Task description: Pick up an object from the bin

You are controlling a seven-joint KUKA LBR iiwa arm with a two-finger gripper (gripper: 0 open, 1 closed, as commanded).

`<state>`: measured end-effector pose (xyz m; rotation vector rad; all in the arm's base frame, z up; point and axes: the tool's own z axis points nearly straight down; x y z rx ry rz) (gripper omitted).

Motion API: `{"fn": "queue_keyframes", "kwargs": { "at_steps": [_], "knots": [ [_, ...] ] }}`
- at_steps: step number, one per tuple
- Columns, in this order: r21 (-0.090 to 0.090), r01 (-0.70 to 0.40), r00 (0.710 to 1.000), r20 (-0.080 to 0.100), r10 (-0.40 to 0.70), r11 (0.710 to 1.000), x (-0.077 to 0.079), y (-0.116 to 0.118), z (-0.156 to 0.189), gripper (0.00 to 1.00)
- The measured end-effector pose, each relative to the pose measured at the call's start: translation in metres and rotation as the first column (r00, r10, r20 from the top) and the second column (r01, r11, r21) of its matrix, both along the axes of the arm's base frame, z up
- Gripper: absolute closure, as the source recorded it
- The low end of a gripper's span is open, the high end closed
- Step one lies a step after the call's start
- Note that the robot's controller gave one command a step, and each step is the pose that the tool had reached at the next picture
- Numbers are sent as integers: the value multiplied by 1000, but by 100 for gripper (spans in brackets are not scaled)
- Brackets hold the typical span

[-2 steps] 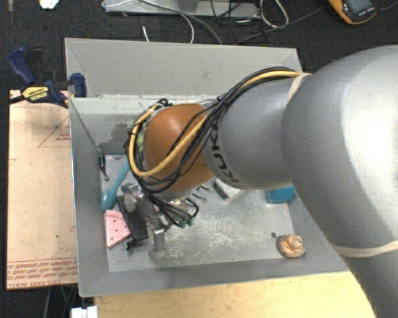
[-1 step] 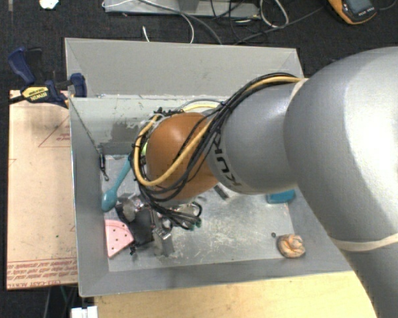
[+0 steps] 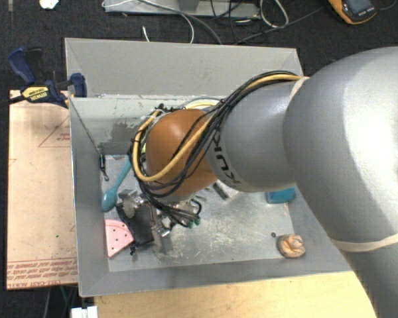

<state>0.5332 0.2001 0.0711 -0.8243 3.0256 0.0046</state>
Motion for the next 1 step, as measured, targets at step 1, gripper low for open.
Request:
{"fn": "queue_keyframes", "kwargs": {
  "at_steps": [1],
  "knots": [
    [0,2,1000,-1,-2,1000,-3,0,-1,0]
  ]
}}
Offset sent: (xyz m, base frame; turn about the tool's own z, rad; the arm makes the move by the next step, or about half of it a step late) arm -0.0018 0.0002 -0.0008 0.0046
